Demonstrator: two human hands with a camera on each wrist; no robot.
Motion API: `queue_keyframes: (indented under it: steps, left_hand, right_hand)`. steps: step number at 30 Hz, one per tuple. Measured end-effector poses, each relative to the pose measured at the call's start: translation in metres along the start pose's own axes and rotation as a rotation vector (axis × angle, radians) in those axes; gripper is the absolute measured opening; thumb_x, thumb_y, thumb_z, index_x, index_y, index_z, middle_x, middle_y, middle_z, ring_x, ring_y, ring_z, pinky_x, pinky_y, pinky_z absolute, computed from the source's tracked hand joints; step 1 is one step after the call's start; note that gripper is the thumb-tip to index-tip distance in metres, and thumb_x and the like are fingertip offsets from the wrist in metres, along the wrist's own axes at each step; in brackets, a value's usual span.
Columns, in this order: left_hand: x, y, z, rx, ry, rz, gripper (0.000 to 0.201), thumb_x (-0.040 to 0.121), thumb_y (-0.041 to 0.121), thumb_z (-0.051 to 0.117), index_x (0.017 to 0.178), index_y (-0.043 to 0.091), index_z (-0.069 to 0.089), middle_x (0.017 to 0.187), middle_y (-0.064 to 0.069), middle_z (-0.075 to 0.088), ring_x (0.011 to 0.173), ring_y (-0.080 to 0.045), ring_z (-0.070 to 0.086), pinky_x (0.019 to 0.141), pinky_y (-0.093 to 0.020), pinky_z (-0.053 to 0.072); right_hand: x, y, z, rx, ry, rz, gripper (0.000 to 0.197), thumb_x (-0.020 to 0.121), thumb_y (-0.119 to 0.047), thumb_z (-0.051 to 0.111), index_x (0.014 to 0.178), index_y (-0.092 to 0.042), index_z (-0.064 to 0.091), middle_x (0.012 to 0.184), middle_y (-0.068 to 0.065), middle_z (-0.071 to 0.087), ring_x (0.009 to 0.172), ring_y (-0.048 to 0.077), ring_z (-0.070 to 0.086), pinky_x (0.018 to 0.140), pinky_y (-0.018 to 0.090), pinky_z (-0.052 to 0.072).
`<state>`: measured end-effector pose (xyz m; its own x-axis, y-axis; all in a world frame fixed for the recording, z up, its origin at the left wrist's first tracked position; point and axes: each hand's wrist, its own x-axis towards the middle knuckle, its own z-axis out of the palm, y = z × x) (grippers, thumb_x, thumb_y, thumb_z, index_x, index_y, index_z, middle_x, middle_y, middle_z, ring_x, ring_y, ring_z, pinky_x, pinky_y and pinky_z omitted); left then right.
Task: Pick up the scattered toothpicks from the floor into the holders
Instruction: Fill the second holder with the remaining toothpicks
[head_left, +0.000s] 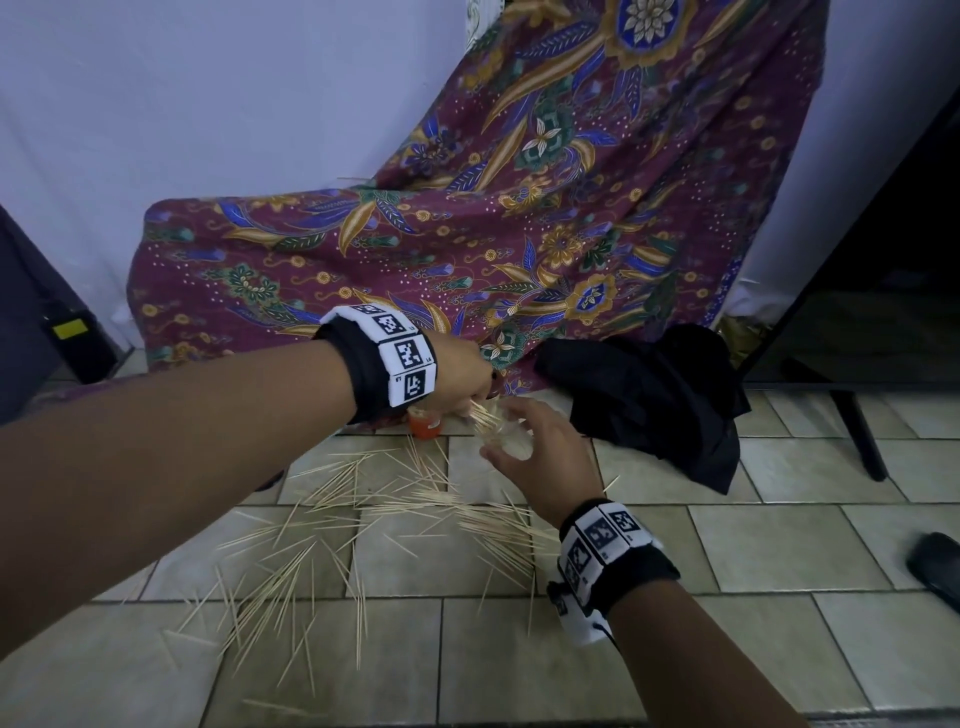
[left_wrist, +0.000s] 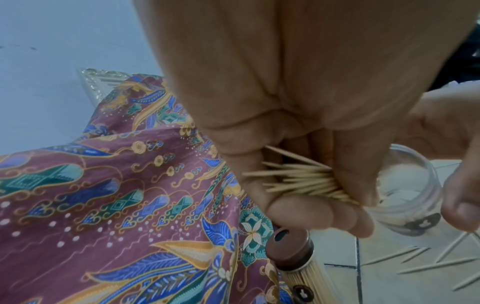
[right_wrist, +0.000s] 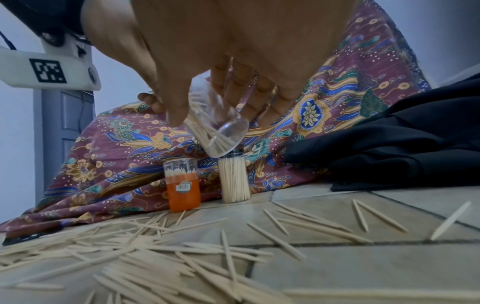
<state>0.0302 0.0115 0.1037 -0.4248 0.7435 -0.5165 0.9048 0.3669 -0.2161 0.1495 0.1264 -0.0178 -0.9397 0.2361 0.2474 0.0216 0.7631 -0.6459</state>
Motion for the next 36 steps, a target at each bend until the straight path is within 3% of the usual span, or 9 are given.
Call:
queue_keyframes:
  steps: [3, 5, 8, 12, 18, 25, 28, 31, 36]
  left_hand:
    - [0.001, 0.009, -0.005, 0.049, 0.027, -0.025, 0.022, 0.101, 0.021, 0.046, 0.108, 0.008, 0.061, 0.086, -0.005, 0.056, 0.059, -0.01, 0.038, 0.049, -0.024, 0.03]
    - [0.001, 0.013, -0.009, 0.053, 0.045, -0.03, 0.021, 0.1, 0.02, 0.046, 0.104, 0.005, 0.061, 0.072, 0.0, 0.045, 0.058, -0.011, 0.037, 0.056, -0.027, 0.035]
    - [0.0, 0.017, -0.014, 0.01, 0.063, -0.041, 0.015, 0.098, 0.023, 0.052, 0.098, 0.009, 0.058, 0.069, 0.003, 0.041, 0.062, -0.011, 0.041, 0.062, -0.028, 0.036]
    - [0.0, 0.014, -0.013, -0.178, 0.108, -0.032, 0.013, 0.088, 0.023, 0.066, 0.099, 0.019, 0.07, 0.07, 0.014, 0.051, 0.086, -0.016, 0.06, 0.069, -0.028, 0.045]
    - [-0.008, 0.003, -0.011, -0.425, 0.161, -0.031, 0.014, 0.083, 0.011, 0.068, 0.093, 0.021, 0.067, 0.08, 0.007, 0.071, 0.08, -0.015, 0.068, 0.077, -0.033, 0.057]
    - [-0.008, -0.003, 0.002, -0.627, 0.33, -0.013, 0.019, 0.079, 0.017, 0.077, 0.092, 0.02, 0.063, 0.074, 0.017, 0.06, 0.07, -0.004, 0.058, 0.057, -0.013, 0.042]
    - [-0.012, -0.007, 0.002, -0.702, 0.381, -0.001, 0.023, 0.081, 0.02, 0.076, 0.101, 0.017, 0.064, 0.083, 0.018, 0.062, 0.083, -0.006, 0.062, 0.067, -0.015, 0.046]
    - [-0.014, -0.015, 0.003, -0.662, 0.442, -0.016, 0.021, 0.083, 0.025, 0.074, 0.101, 0.019, 0.065, 0.094, 0.013, 0.065, 0.083, -0.004, 0.06, 0.063, -0.006, 0.039]
    - [-0.014, -0.019, 0.013, -0.547, 0.223, -0.054, 0.026, 0.078, 0.039, 0.077, 0.091, 0.022, 0.064, 0.081, 0.01, 0.07, 0.064, -0.001, 0.057, 0.063, -0.023, 0.046]
  right_hand:
    - [0.002, 0.0, 0.002, 0.007, 0.004, -0.005, 0.047, 0.081, -0.037, 0.076, 0.122, -0.023, 0.059, 0.115, -0.006, 0.063, 0.103, 0.014, 0.055, 0.089, 0.032, 0.045]
    - [0.002, 0.001, 0.004, 0.015, 0.01, -0.002, 0.045, 0.08, -0.037, 0.076, 0.12, -0.023, 0.059, 0.113, -0.006, 0.063, 0.101, 0.015, 0.055, 0.088, 0.035, 0.046]
    - [0.003, 0.002, 0.006, 0.022, 0.014, -0.003, 0.045, 0.08, -0.037, 0.077, 0.118, -0.022, 0.059, 0.112, -0.007, 0.063, 0.099, 0.014, 0.055, 0.087, 0.035, 0.047]
    - [0.003, 0.001, 0.007, 0.059, 0.019, 0.002, 0.045, 0.078, -0.036, 0.078, 0.116, -0.022, 0.059, 0.111, -0.008, 0.063, 0.1, 0.014, 0.056, 0.087, 0.035, 0.047]
    - [0.004, 0.003, 0.011, 0.085, 0.033, 0.01, 0.045, 0.077, -0.038, 0.079, 0.115, -0.023, 0.058, 0.107, -0.009, 0.062, 0.099, 0.013, 0.056, 0.087, 0.037, 0.048]
    - [0.003, 0.002, 0.012, 0.106, 0.043, 0.013, 0.046, 0.078, -0.039, 0.078, 0.118, -0.025, 0.058, 0.109, -0.011, 0.062, 0.1, 0.01, 0.056, 0.088, 0.035, 0.049]
    - [0.003, 0.001, 0.009, 0.115, 0.055, 0.008, 0.047, 0.079, -0.038, 0.078, 0.119, -0.025, 0.058, 0.11, -0.011, 0.062, 0.1, 0.01, 0.057, 0.088, 0.033, 0.048]
    - [0.003, 0.001, 0.005, 0.117, 0.056, 0.017, 0.047, 0.079, -0.036, 0.078, 0.121, -0.026, 0.059, 0.109, -0.012, 0.061, 0.099, 0.008, 0.055, 0.086, 0.029, 0.046]
    - [0.003, 0.004, 0.0, 0.121, 0.065, 0.039, 0.045, 0.079, -0.036, 0.078, 0.119, -0.028, 0.059, 0.11, -0.012, 0.061, 0.099, 0.007, 0.055, 0.085, 0.026, 0.045]
